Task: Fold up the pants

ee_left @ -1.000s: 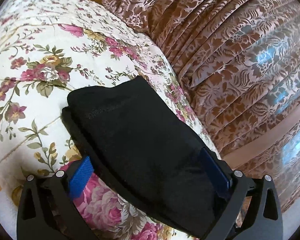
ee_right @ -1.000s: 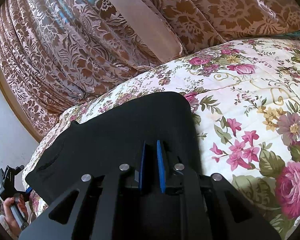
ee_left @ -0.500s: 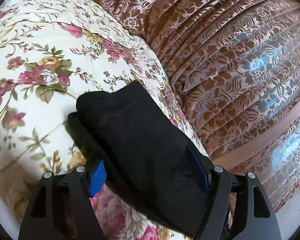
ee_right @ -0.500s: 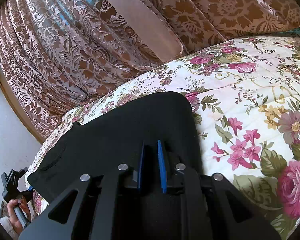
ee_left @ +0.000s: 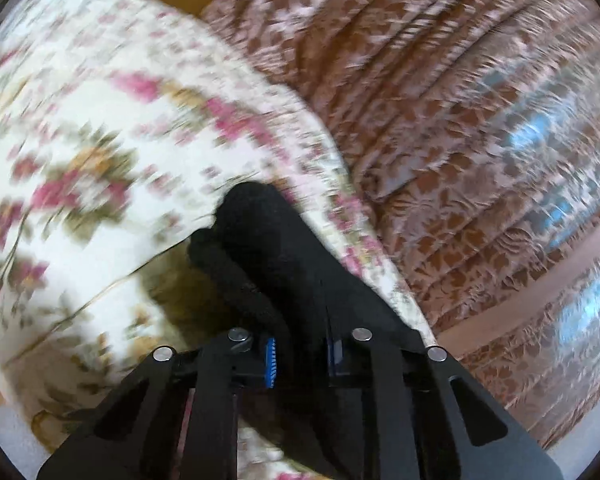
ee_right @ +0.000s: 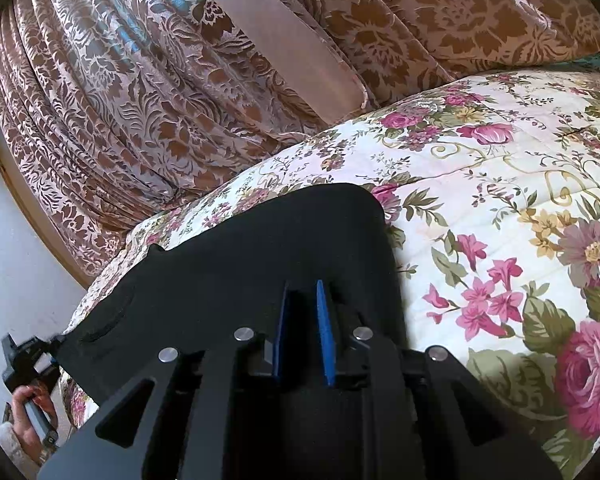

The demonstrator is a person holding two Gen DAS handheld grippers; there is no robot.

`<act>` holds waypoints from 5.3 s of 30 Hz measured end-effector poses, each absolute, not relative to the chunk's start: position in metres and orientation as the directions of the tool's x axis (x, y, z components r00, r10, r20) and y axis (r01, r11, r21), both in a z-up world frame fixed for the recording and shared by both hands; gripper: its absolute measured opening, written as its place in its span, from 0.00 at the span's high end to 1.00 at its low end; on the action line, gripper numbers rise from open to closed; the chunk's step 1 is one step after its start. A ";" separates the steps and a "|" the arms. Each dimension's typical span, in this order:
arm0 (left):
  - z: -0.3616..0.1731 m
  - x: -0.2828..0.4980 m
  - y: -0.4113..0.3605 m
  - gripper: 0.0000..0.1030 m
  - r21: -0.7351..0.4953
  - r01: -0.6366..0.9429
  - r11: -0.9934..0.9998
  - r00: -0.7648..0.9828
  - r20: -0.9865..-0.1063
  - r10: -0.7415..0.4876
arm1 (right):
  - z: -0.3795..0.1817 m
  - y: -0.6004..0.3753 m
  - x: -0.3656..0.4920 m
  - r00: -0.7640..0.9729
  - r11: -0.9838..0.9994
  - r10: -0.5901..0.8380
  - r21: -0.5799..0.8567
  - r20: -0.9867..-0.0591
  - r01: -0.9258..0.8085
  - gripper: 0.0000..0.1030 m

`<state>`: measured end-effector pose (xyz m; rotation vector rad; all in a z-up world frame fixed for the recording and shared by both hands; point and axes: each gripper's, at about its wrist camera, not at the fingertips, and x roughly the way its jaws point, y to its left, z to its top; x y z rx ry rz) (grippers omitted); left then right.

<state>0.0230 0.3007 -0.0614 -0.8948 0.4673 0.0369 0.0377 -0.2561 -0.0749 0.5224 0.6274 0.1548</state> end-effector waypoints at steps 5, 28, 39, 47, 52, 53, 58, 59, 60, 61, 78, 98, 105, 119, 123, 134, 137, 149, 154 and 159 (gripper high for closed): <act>-0.012 0.029 0.268 0.85 -0.706 -0.070 0.705 0.923 -0.315 -0.224 | -0.074 -0.252 0.038 0.805 0.855 0.298 0.519 -0.512 0.013 0.84; 0.057 0.028 0.001 0.85 -0.410 0.566 0.715 0.666 -0.284 -0.690 | -0.071 -0.242 0.038 0.818 0.857 0.307 0.516 -0.486 -0.015 0.67; -0.025 0.036 -0.080 0.85 -0.362 0.603 0.711 0.524 -0.491 -0.696 | -0.072 -0.243 0.034 0.822 0.846 0.317 0.533 -0.473 -0.019 0.64; -0.043 0.027 -0.082 0.71 -0.329 0.625 0.708 0.520 -0.501 -0.692 | -0.071 -0.243 0.035 0.820 0.845 0.319 0.534 -0.476 -0.019 0.64; -0.029 0.005 -0.073 0.27 -0.398 0.681 0.615 0.439 -0.449 -0.778 | -0.063 -0.245 0.034 0.789 0.845 0.322 0.535 -0.523 0.010 0.64; -0.025 0.000 -0.070 0.27 -0.398 0.694 0.600 0.431 -0.438 -0.789 | -0.060 -0.245 0.032 0.784 0.848 0.321 0.530 -0.531 0.012 0.63; -0.015 -0.014 -0.034 0.27 -0.367 0.669 0.646 0.508 -0.409 -0.758 | -0.042 -0.265 0.013 0.796 0.832 0.262 0.545 -0.546 0.100 0.58; -0.014 -0.012 -0.023 0.27 -0.368 0.647 0.668 0.539 -0.399 -0.742 | -0.039 -0.274 0.007 0.810 0.802 0.265 0.586 -0.524 0.117 0.56; -0.014 -0.010 -0.014 0.27 -0.371 0.625 0.687 0.566 -0.390 -0.726 | -0.036 -0.282 0.003 0.824 0.760 0.285 0.639 -0.490 0.117 0.55; -0.013 -0.008 -0.002 0.27 -0.379 0.591 0.713 0.603 -0.380 -0.702 | -0.034 -0.287 0.000 0.834 0.721 0.312 0.685 -0.455 0.104 0.53; -0.065 0.060 0.108 0.20 -0.578 0.150 0.802 0.679 -0.529 -0.508 | -0.043 -0.235 0.063 0.632 0.683 0.532 0.727 -0.563 0.073 0.56; -0.039 0.044 -0.001 0.20 -0.277 0.450 0.849 0.642 -0.560 -0.523 | -0.012 -0.265 0.036 0.705 0.731 0.438 0.677 -0.558 0.082 0.87; -0.051 0.031 -0.015 0.20 -0.109 0.473 0.875 0.667 -0.604 -0.436 | -0.046 -0.272 0.031 0.696 0.729 0.396 0.666 -0.599 0.158 0.75; 0.016 0.126 -0.022 0.19 -0.242 0.397 0.885 0.611 -0.650 -0.452 | 0.048 -0.222 0.090 0.732 0.924 0.275 0.381 -0.624 -0.022 0.60; 0.006 0.154 -0.040 0.19 -0.193 0.378 0.905 0.596 -0.698 -0.397 | 0.027 -0.212 0.115 0.704 0.942 0.243 0.335 -0.668 -0.008 0.66; -0.046 0.196 -0.062 0.12 -0.131 0.338 0.932 0.558 -0.770 -0.310 | -0.035 -0.222 0.140 0.686 0.965 0.130 0.249 -0.716 0.078 0.69; -0.055 0.205 -0.065 0.08 -0.133 0.338 0.932 0.550 -0.775 -0.310 | -0.037 -0.220 0.147 0.671 0.968 0.118 0.234 -0.732 0.086 0.69; -0.063 0.210 -0.065 0.07 -0.143 0.328 0.934 0.571 -0.757 -0.317 | -0.048 -0.221 0.156 0.677 0.965 0.104 0.239 -0.729 0.109 0.69; -0.060 0.203 -0.064 0.07 -0.140 0.330 0.934 0.591 -0.741 -0.319 | -0.045 -0.219 0.151 0.696 0.968 0.096 0.228 -0.712 0.100 0.69; -0.050 0.187 -0.057 0.07 -0.141 0.334 0.932 0.608 -0.723 -0.328 | -0.042 -0.218 0.144 0.717 0.969 0.106 0.235 -0.688 0.081 0.68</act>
